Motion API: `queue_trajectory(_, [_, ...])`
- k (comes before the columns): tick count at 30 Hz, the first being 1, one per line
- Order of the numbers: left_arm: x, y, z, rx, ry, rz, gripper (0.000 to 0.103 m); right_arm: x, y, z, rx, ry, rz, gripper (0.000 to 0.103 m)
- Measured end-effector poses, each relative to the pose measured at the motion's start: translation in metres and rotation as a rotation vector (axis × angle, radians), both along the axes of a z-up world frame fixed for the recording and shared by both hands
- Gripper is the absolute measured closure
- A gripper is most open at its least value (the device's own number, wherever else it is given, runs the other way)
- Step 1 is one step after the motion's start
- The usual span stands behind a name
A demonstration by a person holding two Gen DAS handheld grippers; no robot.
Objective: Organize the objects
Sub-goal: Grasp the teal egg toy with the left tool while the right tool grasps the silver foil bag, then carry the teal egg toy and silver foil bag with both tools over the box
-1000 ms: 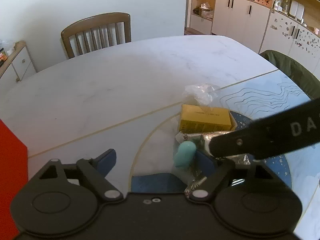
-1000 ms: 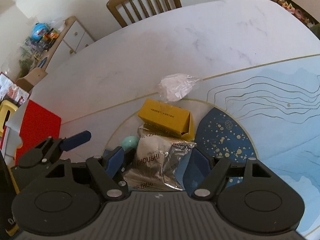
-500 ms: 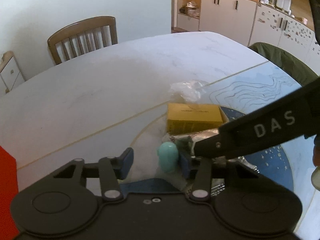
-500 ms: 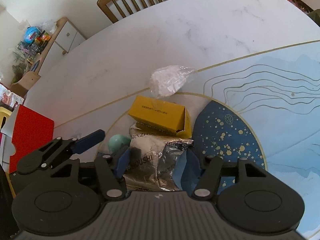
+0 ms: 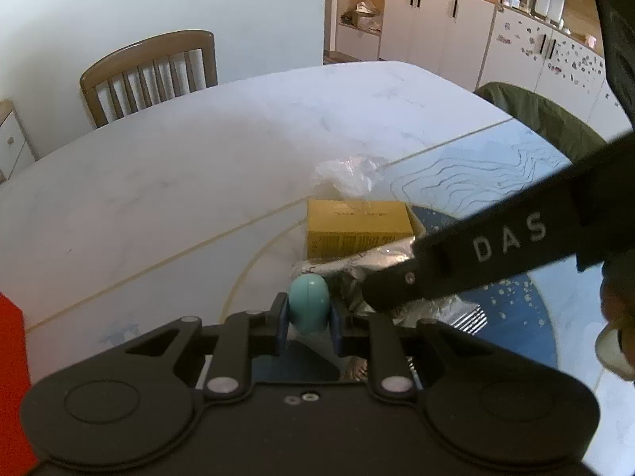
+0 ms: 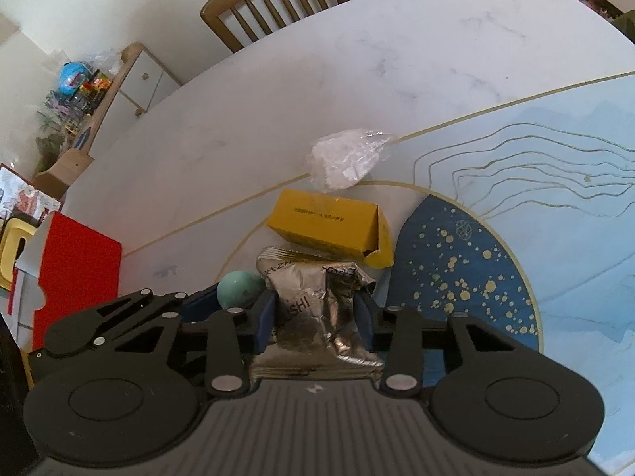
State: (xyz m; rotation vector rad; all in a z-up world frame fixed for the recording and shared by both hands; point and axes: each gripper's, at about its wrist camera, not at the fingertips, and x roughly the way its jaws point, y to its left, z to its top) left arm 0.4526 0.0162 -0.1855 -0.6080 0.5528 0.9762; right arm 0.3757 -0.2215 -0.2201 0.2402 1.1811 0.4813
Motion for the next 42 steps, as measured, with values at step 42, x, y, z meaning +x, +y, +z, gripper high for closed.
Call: queue_trajectory(42, [-0.177,-0.091,0.083,0.034,-0.163,0.339,0.084,-0.1,0.068,0.137,0.097,-0.197,0.179,0.064])
